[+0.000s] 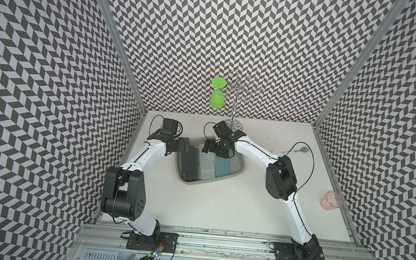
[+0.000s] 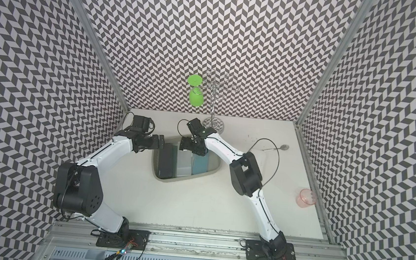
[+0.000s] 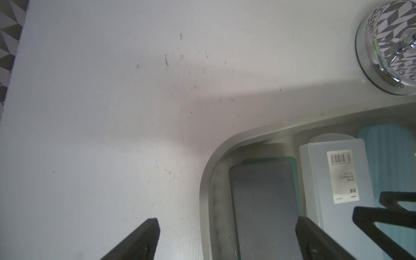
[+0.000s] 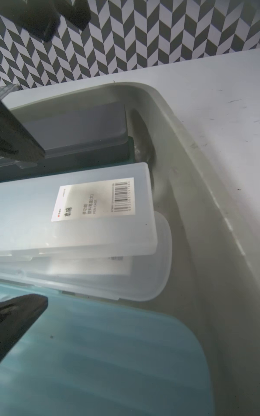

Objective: Put the pencil case into the storage box
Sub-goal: Place the pencil case at the storage box, then pick up the pencil case from the center of the board.

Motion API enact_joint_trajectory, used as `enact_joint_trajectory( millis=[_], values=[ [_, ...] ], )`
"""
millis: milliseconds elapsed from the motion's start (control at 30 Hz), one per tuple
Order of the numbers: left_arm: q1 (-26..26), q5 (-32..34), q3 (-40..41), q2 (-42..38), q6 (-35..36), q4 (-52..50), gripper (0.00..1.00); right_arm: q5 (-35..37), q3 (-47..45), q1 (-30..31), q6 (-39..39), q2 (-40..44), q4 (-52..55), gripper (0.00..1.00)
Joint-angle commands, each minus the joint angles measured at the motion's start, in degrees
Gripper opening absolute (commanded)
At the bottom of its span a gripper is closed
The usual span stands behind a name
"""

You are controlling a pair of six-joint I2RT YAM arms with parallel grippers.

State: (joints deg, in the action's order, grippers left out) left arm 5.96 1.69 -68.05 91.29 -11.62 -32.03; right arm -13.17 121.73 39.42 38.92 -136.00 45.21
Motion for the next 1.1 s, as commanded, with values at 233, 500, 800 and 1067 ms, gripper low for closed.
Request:
enact_joint_trajectory(
  millis=[233,500,800,1067],
  values=[
    [-0.43,-1.61,0.56,-1.60,0.14,1.51,1.00,16.49,-8.78,-18.55,-13.31,24.32,13.97,1.00],
    [-0.44,-1.72,1.61,-1.93,0.28,1.90,1.00,19.05,-28.42,-39.40,-22.58,36.54,11.83,1.00],
    [-0.42,-2.13,0.32,-0.02,0.18,1.30,1.00,11.76,-42.12,-39.75,-19.86,36.53,2.48,1.00],
    [-0.38,-2.09,-0.68,1.52,0.28,0.92,1.00,11.89,-43.13,-33.74,-18.06,30.87,-1.03,1.00]
  ],
)
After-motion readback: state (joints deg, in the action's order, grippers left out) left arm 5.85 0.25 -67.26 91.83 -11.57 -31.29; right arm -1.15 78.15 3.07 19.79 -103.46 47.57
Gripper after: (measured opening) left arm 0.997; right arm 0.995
